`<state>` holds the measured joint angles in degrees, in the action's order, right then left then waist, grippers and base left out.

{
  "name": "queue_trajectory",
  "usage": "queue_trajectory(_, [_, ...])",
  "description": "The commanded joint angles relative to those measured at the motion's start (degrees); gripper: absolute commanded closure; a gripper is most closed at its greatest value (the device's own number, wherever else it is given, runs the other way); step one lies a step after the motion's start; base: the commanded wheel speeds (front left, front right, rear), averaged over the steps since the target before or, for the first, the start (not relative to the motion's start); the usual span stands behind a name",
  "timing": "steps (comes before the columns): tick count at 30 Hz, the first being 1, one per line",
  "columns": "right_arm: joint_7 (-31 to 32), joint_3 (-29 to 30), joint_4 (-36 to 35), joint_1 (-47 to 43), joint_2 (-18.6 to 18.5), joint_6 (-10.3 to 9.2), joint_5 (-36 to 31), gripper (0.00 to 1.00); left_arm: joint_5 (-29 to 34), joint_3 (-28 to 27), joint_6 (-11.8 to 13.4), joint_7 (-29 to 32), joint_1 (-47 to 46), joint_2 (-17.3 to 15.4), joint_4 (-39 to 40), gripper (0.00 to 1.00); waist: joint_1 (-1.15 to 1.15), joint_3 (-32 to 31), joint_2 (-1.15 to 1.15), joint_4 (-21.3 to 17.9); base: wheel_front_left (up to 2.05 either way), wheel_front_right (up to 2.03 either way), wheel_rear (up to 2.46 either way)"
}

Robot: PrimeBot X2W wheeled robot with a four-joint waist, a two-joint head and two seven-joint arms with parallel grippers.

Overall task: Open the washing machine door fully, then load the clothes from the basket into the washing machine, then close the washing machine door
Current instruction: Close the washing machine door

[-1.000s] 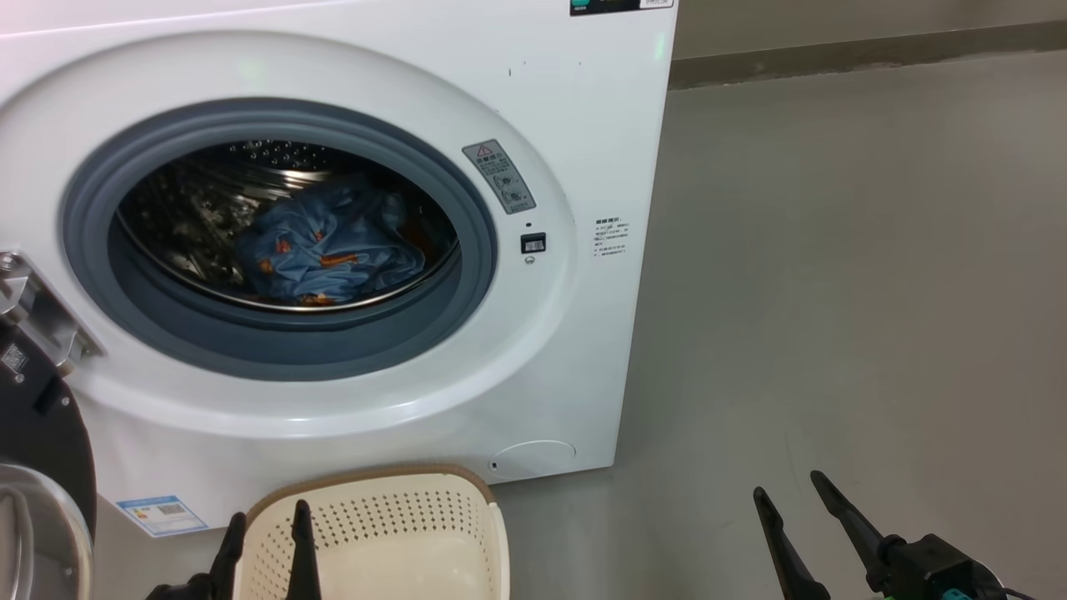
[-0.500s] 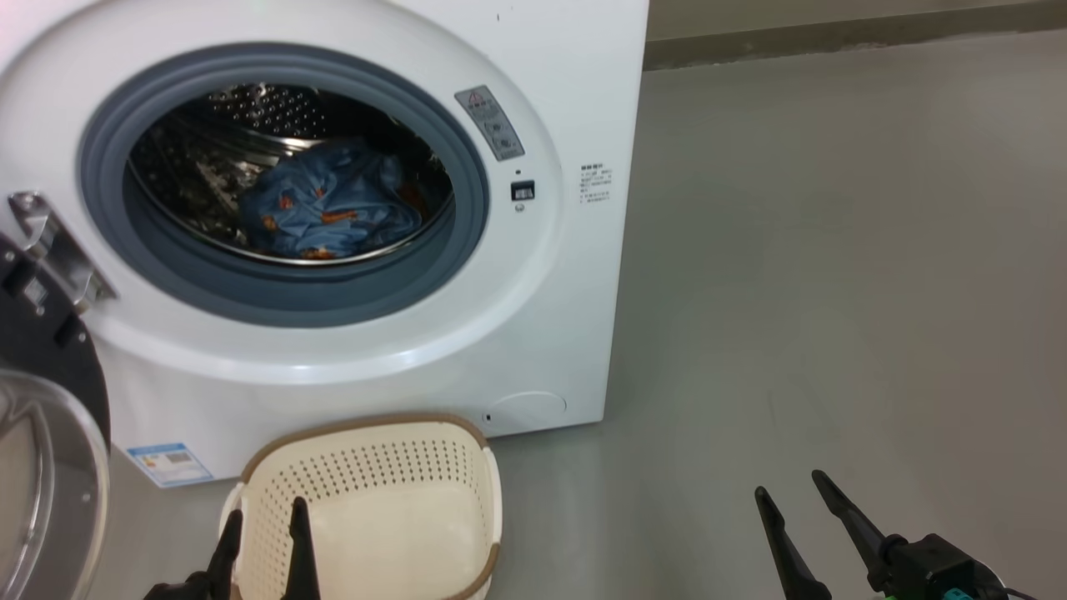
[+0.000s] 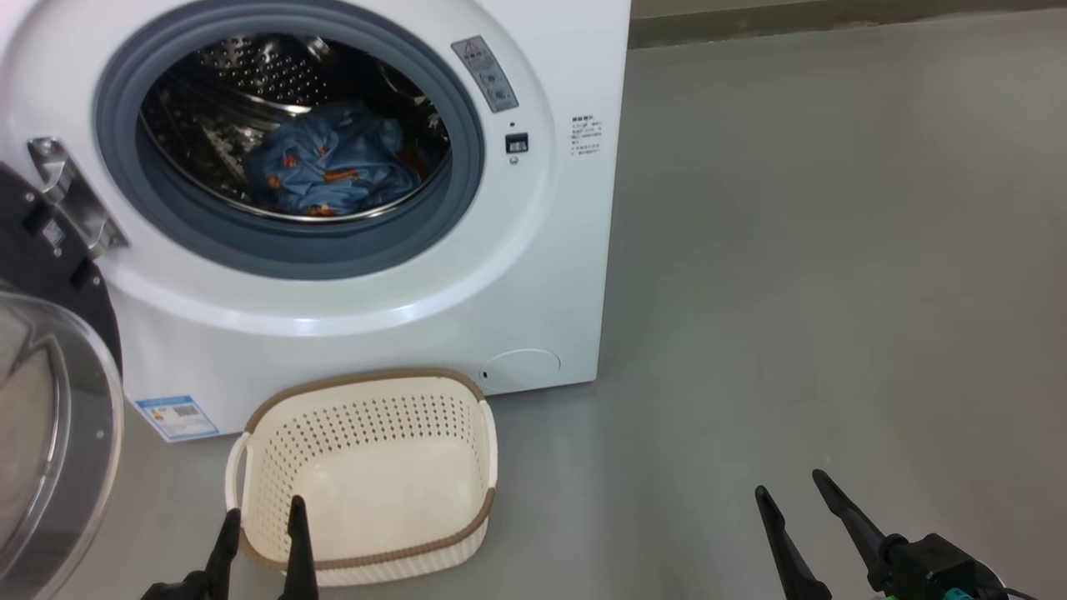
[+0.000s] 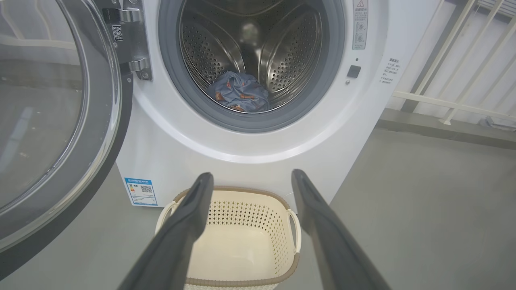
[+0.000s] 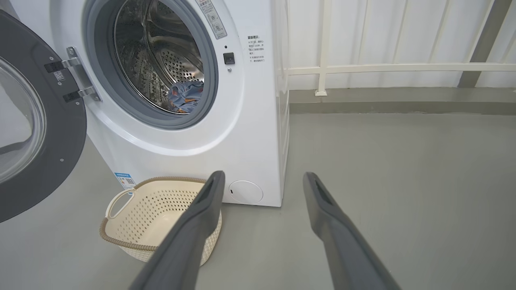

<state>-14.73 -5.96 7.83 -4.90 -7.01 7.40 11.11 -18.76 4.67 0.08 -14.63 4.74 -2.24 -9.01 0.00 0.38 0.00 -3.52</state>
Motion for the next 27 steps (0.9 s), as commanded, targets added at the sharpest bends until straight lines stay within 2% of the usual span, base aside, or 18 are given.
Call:
queue_trajectory(1, [-0.3, -1.1, -1.5, 0.9, -0.4, 0.09, -0.3, 0.00, 0.7, -2.1, 0.3, -0.4, -1.0, -0.6, 1.7, 0.00, 0.00, 0.0, 0.00, 0.0, -0.87, 0.87, 0.00])
queue_trajectory(18, [-0.3, -0.8, -1.5, 1.1, -0.1, 0.09, -0.4, 0.00, 1.0, -2.0, 0.2, -0.4, -1.4, -0.6, 1.7, 0.00, 0.00, 0.2, 0.00, 0.7, -0.14, 0.14, 0.00])
queue_trajectory(27, [-0.3, -0.7, -1.8, 1.4, -0.3, 0.09, -0.6, 0.00, 1.8, -1.4, 0.7, -0.4, -1.8, -0.6, 2.7, 0.00, 0.00, 0.2, 0.00, 4.1, 0.00, 0.00, 0.00])
